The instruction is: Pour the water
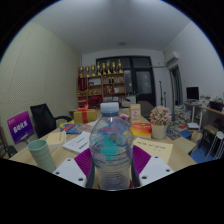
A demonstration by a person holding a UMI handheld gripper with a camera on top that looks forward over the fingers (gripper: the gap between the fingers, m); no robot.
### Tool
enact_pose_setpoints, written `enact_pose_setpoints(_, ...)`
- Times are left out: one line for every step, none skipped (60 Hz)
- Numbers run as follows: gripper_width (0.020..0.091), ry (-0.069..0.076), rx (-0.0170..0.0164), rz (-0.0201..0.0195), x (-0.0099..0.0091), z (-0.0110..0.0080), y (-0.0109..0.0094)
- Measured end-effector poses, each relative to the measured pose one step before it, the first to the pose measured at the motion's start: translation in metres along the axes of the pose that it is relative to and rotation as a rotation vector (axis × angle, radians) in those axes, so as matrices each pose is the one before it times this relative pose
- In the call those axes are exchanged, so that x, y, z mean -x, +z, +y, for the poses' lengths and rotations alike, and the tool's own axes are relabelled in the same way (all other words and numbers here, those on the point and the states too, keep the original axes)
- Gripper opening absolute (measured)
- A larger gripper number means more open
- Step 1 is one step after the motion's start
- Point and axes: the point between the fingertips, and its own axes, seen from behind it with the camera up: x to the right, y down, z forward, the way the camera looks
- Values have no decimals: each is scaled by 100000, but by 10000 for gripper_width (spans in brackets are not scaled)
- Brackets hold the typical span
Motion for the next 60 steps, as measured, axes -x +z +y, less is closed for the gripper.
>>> enact_pose_setpoints(533,216,-9,109,182,21,-101)
enact_pose_setpoints(534,1,-47,-52,22,1,-77)
enact_pose_setpoints(531,-234,-172,26,12,-24,-75)
enact_pose_setpoints(532,-233,-144,-39,23,-4,-72)
enact_pose_setpoints(537,-153,-124,-77,23,-16,-50)
enact_pose_setpoints(559,-5,21,-16,-63,-48,297)
enact_pose_setpoints(578,119,363,103,13,24,-78)
enact_pose_setpoints(596,133,683,41,24,63,-116)
enact_pose_setpoints(612,13,888,-32,40,58,-109)
enact_pose_setpoints(624,-80,1292,-154,-133,46,-189)
enact_pose_setpoints(636,74,1352,-214,55,170,-163)
enact_pose_setpoints(647,182,1628,-245,34,219,-150)
enact_pose_setpoints(655,403,1713,-183,26,240,-193)
enact_pose_setpoints(680,540,1643,166,-53,222,-268)
enact_pose_setpoints(718,470,1472,259,-35,187,-268)
enact_pose_setpoints(752,412,1247,235,27,187,-218)
enact_pose_setpoints(790,356,918,364,-50,114,-325)
enact_pose_setpoints(811,217,830,612,-85,122,-379)
enact_pose_setpoints(843,137,630,719,-96,83,-381)
enact_pose_setpoints(847,259,311,970,-133,29,-434)
enact_pose_setpoints(849,346,38,1106,-174,-18,-453)
enact_pose_setpoints(848,383,-182,1063,-205,-3,-261)
enact_pose_setpoints(847,388,-131,916,-137,-3,-499)
enact_pose_setpoints(839,462,36,965,-136,51,-497)
enact_pose_setpoints(839,630,330,931,-122,90,-514)
enact_pose_setpoints(839,706,442,840,-74,141,-562)
enact_pose_setpoints(837,820,660,977,194,-46,-550)
enact_pose_setpoints(838,1037,243,528,-313,329,-716)
enact_pose_setpoints(839,1010,156,665,2,102,-686)
enact_pose_setpoints(839,1003,-24,606,36,84,-707)
enact_pose_setpoints(839,1050,-14,663,83,62,-735)
enact_pose_setpoints(840,1015,77,761,89,36,-800)
enact_pose_setpoints(838,892,264,1037,425,-125,-795)
enact_pose_setpoints(839,972,-21,600,-153,191,-1026)
enact_pose_setpoints(841,857,128,818,194,33,-994)
enact_pose_setpoints(840,667,234,991,563,-139,-943)
enact_pose_setpoints(839,752,192,792,329,-167,-981)
enact_pose_setpoints(840,579,39,468,249,302,-1409)
enact_pose_setpoints(838,405,121,500,344,93,-1179)
enact_pose_setpoints(837,234,-50,481,327,38,-1148)
enact_pose_setpoints(836,42,-81,513,458,-186,-896)
enact_pose_setpoints(836,85,-309,441,423,-26,-1190)
enact_pose_setpoints(835,99,-282,537,433,-45,-1196)
enact_pose_setpoints(835,81,-112,646,377,-55,-1210)
enact_pose_setpoints(835,79,81,718,388,-38,-1237)
enact_pose_setpoints(833,-3,196,940,533,-135,-881)
enact_pose_setpoints(834,-6,318,976,239,110,-1780)
enact_pose_setpoints(835,65,207,787,288,57,-1288)
enact_pose_setpoints(833,24,56,565,301,-10,-1232)
enact_pose_setpoints(837,6,-31,321,353,-40,-1204)
enact_pose_setpoints(836,188,10,104,451,-195,-736)
enact_pose_setpoints(832,335,14,206,378,-108,-1156)
enact_pose_setpoints(833,616,185,312,360,-100,-1137)
enact_pose_setpoints(836,794,416,204,361,-54,-1073)
enact_pose_setpoints(836,905,531,-91,213,-101,-798)
enact_pose_setpoints(837,784,518,-235,458,74,-998)
enact_pose_setpoints(835,736,365,-408,493,-3,-957)
enact_pose_setpoints(831,678,187,-472,516,-51,-899)
enact_pose_setpoints(833,595,236,-462,486,-36,-881)
enact_pose_setpoints(833,381,302,-475,467,-26,-796)
